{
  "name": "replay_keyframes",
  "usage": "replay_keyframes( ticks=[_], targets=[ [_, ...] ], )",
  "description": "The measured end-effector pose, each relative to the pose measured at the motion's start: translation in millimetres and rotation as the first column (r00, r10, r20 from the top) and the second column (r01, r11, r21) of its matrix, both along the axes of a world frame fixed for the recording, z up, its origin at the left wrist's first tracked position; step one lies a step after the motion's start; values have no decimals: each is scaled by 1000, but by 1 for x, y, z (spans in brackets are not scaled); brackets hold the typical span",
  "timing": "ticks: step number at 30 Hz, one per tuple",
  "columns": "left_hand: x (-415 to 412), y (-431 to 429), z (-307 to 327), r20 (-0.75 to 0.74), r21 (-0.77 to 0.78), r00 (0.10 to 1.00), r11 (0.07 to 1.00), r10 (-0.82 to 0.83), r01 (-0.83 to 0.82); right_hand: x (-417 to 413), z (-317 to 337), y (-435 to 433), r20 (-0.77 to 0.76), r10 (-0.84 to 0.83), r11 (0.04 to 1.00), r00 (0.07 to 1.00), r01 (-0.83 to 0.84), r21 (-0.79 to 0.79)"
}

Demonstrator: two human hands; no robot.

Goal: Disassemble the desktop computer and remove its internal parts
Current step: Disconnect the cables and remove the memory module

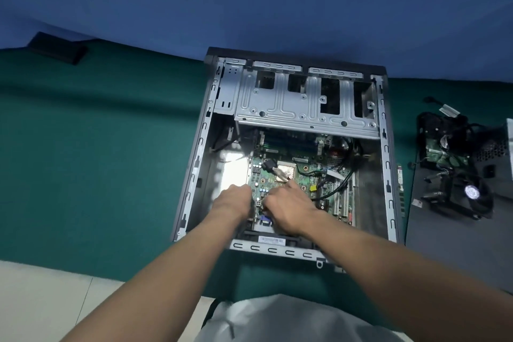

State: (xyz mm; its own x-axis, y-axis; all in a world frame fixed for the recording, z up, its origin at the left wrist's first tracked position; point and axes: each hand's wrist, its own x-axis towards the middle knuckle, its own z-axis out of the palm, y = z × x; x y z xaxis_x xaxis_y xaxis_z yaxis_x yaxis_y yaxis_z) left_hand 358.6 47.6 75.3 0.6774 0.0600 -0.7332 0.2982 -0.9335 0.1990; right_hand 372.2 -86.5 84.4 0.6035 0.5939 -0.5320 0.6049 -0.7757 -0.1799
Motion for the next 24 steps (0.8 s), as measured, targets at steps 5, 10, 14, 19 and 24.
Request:
replay_keyframes(
  ticks=[5,10,14,19,24],
  targets=[
    [0,2,-6,26,104,992,987,-127,124,-6,10,2,-149,-103,994,983,108,27],
    [-1,1,-8,-7,194,978,959,-206,204,2,13,5,22,-284,956,959,282,79],
    [0,1,-7,-3,171,974,960,-225,223,22,29,-3,-58,-240,958,969,246,148],
    [-1,-6,-3,145,44,959,970,-245,241,17,61,-39,291,-241,931,926,137,338],
    [3,-31,11,219,-188,931,924,-292,333,6,93,-78,111,-622,626,775,407,666]
  ],
)
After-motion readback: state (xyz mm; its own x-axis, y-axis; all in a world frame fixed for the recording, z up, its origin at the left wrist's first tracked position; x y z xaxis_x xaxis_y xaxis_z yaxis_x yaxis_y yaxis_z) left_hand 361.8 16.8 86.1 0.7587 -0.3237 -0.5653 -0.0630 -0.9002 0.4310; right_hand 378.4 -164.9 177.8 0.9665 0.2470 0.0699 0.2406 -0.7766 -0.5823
